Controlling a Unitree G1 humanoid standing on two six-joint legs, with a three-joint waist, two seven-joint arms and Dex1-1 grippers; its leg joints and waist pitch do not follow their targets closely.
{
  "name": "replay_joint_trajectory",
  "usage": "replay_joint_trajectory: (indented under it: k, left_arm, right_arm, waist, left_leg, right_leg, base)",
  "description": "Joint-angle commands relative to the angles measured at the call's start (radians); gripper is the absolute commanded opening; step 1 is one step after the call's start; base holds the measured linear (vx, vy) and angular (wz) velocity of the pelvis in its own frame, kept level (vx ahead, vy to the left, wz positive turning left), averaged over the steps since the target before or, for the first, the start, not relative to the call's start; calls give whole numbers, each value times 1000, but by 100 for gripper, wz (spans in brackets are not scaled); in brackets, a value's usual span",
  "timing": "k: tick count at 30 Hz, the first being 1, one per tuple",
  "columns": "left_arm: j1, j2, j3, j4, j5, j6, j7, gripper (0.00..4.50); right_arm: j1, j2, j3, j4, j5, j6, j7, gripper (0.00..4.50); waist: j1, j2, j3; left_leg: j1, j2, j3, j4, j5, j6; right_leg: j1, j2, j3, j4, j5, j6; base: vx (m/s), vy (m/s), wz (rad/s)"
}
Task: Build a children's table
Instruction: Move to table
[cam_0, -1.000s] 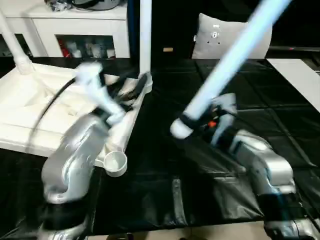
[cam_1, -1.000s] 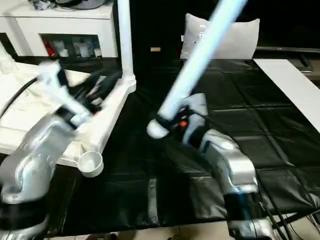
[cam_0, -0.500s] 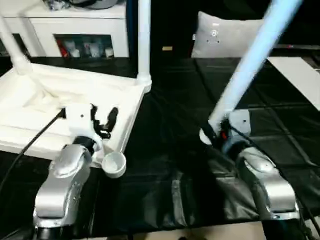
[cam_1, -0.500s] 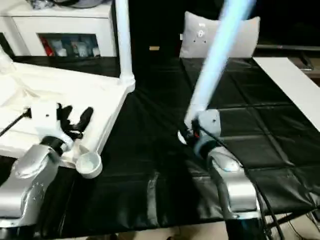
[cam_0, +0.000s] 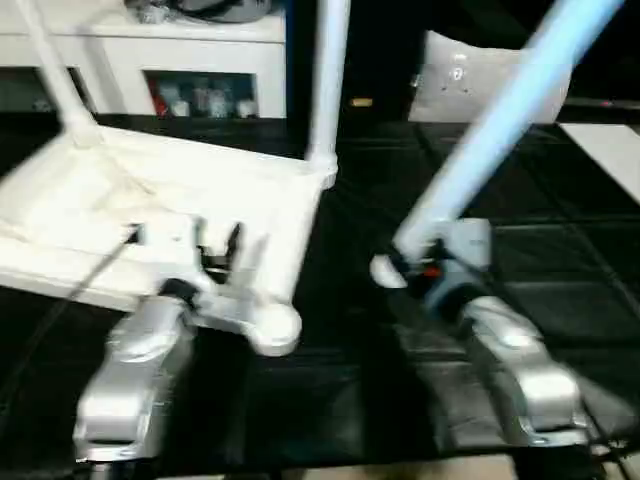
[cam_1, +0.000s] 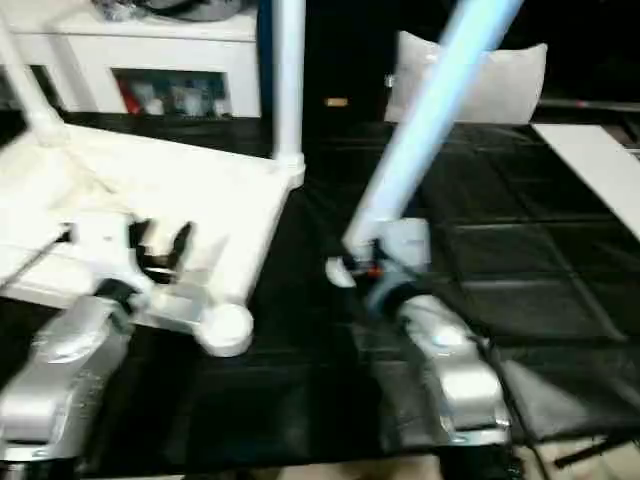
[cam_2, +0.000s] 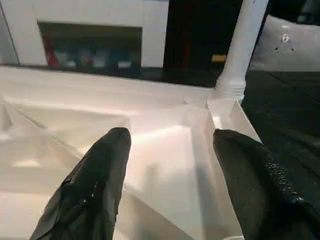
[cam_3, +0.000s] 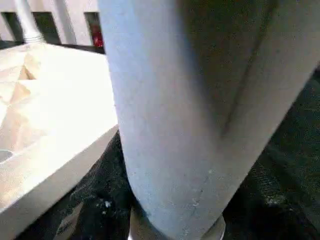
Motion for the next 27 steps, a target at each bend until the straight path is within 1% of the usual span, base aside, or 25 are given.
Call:
replay_joint_trajectory:
  k: [1, 2, 3, 4, 5, 6, 7, 8, 9, 11, 12, 13, 14, 15, 16, 18, 19, 20, 21, 22, 23, 24, 25, 26, 27]
  left_arm:
    - [-3, -10, -20, -1, 9, 3, 3, 301]
    - [-5, -11, -20, 1, 11, 2, 3, 301]
    - [-5, -11, -20, 2, 12, 2, 3, 301]
    - [-5, -13, -19, 2, 14, 1, 3, 301]
    - [-4, -13, -19, 3, 15, 0, 3, 301]
    - [-5, -14, -19, 2, 18, 6, 5, 301]
    - [-6, -13, -19, 1, 20, 9, 7, 301]
    - [-7, -6, -26, -4, 36, 14, 14, 301]
    - [-7, -4, -29, -5, 41, 13, 16, 301]
    - [-7, -4, -38, -5, 53, 8, 20, 301]
    - [-6, -10, -41, -6, 54, 6, 21, 301]
    - [-6, -16, -45, -7, 54, 6, 23, 301]
    - [-5, -21, -50, -8, 55, 6, 25, 301]
    - [-5, -22, -51, -8, 56, 6, 25, 301]
    - [-4, -26, -56, -8, 58, 5, 27, 301]
    - [-3, -31, -64, -8, 60, 4, 29, 301]
    - [-2, -33, -67, -8, 62, 4, 30, 301]
    - [-3, -34, -68, -8, 62, 5, 30, 301]
    - [-3, -35, -71, -8, 64, 6, 29, 301]
    - [-2, -34, -78, -6, 73, 6, 25, 301]
    - [-1, -36, -80, -5, 76, 6, 22, 301]
    - [2, -38, -79, -4, 77, 7, 21, 301]
    - [2, -39, -78, -4, 77, 8, 21, 301]
    - [3, -36, -79, -3, 79, 12, 19, 301]
    - [4, -34, -80, -2, 80, 14, 18, 301]
  right_arm:
    - [1, -8, -29, 2, 0, -2, -6, 191]
    - [-2, -7, -33, 4, 4, 0, -7, 191]
    - [-4, -7, -34, 7, 6, 2, -6, 191]
    - [-6, -7, -35, 9, 7, 2, -5, 191]
    - [-7, -6, -35, 10, 7, 3, -4, 191]
    - [-10, -7, -34, 14, 5, 1, -3, 191]
    - [-11, -7, -34, 15, 5, 1, -2, 191]
    - [-15, -10, -30, 17, 7, 8, 2, 191]
    - [-16, -13, -26, 16, 6, 11, 4, 191]
    - [-21, -30, -7, 12, -1, 22, 18, 191]
    - [-24, -37, -3, 16, -17, 13, 12, 191]
    - [-28, -41, -3, 21, -29, 5, 7, 191]
    - [-29, -42, -5, 26, -31, 4, 7, 191]
    - [-29, -43, -6, 27, -31, 3, 8, 191]
    - [-28, -44, -9, 28, -31, 2, 12, 191]
    - [-26, -45, -17, 29, -27, -3, 16, 191]
    - [-25, -45, -20, 29, -26, -5, 16, 191]
    - [-25, -47, -20, 30, -26, -6, 16, 191]
    - [-25, -47, -25, 34, -19, -7, 10, 191]
    - [-24, -46, -31, 37, -13, -7, 3, 191]
    - [-23, -45, -34, 39, -13, -8, -2, 191]
    - [-21, -44, -33, 39, -14, -8, -5, 191]
    - [-20, -43, -33, 38, -15, -8, -5, 191]
    - [-18, -41, -31, 37, -17, -8, -6, 191]
    - [-17, -39, -29, 35, -18, -8, -7, 191]
  waist:
    - [40, -39, -51]
    - [33, -32, -72]
    - [8, -28, -44]
    - [18, -18, -30]
    - [9, -29, -35]
    - [5, -9, -29]
    - [-21, 24, -35]
    - [-51, 51, -27]
    - [-69, 78, -43]
    - [-59, 85, -41]
    - [-52, 85, -31]
    - [-69, 83, -45]
    - [-73, 80, -45]
    - [-77, 74, -58]
    - [-69, 73, -60]
    - [-64, 62, -62]
    - [-59, 49, -63]
    - [-59, 38, -64]
    - [-53, 11, -64]
    - [-27, -15, -49]
    - [-11, -30, -41]
    - [4, -27, -22]
    - [22, -36, -5]
    - [32, -43, -23]
    - [39, -47, -39]
  left_leg:
    - [-8, 96, -97, 106, -290, 6]
    - [-57, 61, -162, 192, -228, -62]
    - [-103, 42, -202, 227, -165, -174]
    - [-79, 44, -203, 220, -171, -209]
    - [-42, 55, -193, 180, -200, -202]
    - [11, 79, -178, 91, -147, -154]
    - [45, 96, -171, -23, -183, -79]
    - [69, 117, -186, -87, -321, -56]
    - [70, 149, -225, -132, -420, -85]
    - [69, 181, -247, -126, -444, -273]
    - [51, 162, -337, -174, -502, -360]
    - [108, 181, -410, -161, -479, -295]
    - [115, 189, -440, -163, -431, -248]
    - [115, 167, -484, -170, -334, -187]
    - [108, 122, -497, -180, -302, -194]
    - [93, 52, -518, -219, -367, -279]
    - [77, 13, -519, -233, -447, -305]
    - [87, 30, -498, -227, -480, -295]
    - [86, 43, -455, -218, -493, -227]
    - [25, -14, -352, -96, -446, -150]
    - [13, -47, -246, 70, -340, -109]
    - [-42, -4, -162, 146, -207, -69]
    - [-35, 5, -142, 124, -133, -91]
    - [-26, 7, -134, 101, -135, -84]
    - [-23, 19, -131, 38, -90, -49]
  right_leg:
    - [34, -336, 226, -238, -334, 65]
    - [59, -341, 266, -230, -351, 60]
    - [84, -298, 183, -229, -454, 70]
    - [65, -278, 173, -239, -511, 22]
    - [86, -240, 156, -238, -523, -110]
    - [74, -204, 105, -253, -544, -187]
    - [69, -101, 57, -213, -469, -213]
    - [25, 2, 18, -137, -360, -174]
    - [28, 19, 12, -33, -91, -139]
    - [34, 5, 25, -73, 111, -106]
    - [70, 15, 13, -51, 78, -76]
    - [32, 21, 29, -39, -71, -56]
    - [32, 23, 38, -26, -132, -62]
    - [38, 32, 55, -7, -192, -83]
    - [41, 46, 68, 0, -181, -104]
    - [64, 61, 82, -16, -166, -141]
    - [79, 54, 99, -41, -169, -179]
    - [78, 44, 112, -55, -154, -192]
    - [89, 18, 141, -100, -160, -246]
    - [104, -62, 188, -245, -251, -406]
    - [104, -113, 192, -302, -327, -486]
    - [132, -122, 212, -263, -321, -420]
    - [119, -108, 209, -258, -319, -240]
    - [137, -98, 223, -244, -276, -171]
    - [173, -72, 219, -219, -105, -51]
  base:
    - [-95, 149, -15]
    - [-95, 149, -15]
    - [-94, 186, -26]
    - [-104, 235, -29]
    - [-104, 235, -29]
    - [-109, 316, -8]
    - [-108, 325, 10]
    - [-108, 325, 10]
    - [-108, 306, 9]
    - [-101, 280, 2]
    - [-89, 200, 16]
    - [-66, 132, 36]
    - [-66, 132, 36]
    - [-65, 79, 46]
    - [-91, 20, 48]
    - [-91, -14, 50]
    - [-89, -131, 56]
    - [-89, -131, 56]
    - [-91, -244, 43]
    - [-109, -287, 20]
    - [-109, -287, 20]
    - [-49, -246, -7]
    - [3, -222, -6]
    - [3, -222, -6]
    - [-20, -181, 5]
